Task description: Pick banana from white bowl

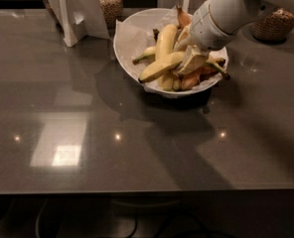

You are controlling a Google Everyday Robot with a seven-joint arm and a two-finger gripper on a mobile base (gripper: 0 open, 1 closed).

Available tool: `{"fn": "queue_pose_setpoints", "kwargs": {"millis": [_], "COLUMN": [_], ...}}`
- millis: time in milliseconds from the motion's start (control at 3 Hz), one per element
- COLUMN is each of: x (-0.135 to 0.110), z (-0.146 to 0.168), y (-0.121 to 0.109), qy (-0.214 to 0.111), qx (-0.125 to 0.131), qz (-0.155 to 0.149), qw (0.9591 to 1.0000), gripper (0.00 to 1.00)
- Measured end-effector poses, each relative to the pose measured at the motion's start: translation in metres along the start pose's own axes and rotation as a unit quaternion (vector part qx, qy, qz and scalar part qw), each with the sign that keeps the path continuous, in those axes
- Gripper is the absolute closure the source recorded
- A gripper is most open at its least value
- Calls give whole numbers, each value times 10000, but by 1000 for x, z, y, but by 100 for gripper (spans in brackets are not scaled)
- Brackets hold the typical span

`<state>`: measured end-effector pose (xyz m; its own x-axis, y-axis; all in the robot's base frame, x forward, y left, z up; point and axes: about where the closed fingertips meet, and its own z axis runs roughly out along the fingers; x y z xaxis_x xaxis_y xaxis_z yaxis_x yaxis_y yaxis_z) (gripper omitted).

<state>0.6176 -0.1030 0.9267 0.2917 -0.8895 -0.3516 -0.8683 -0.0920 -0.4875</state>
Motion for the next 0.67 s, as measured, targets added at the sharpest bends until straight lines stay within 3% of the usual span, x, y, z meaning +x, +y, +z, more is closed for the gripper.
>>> {"fn": "queue_pose_setpoints", "kwargs": {"millis": [667], "x": [-14], "z": [-52], "y": [12], "qy": [-51], "qx": [-94], "qz": [-132], "qw": [9999], "gripper": [100]}}
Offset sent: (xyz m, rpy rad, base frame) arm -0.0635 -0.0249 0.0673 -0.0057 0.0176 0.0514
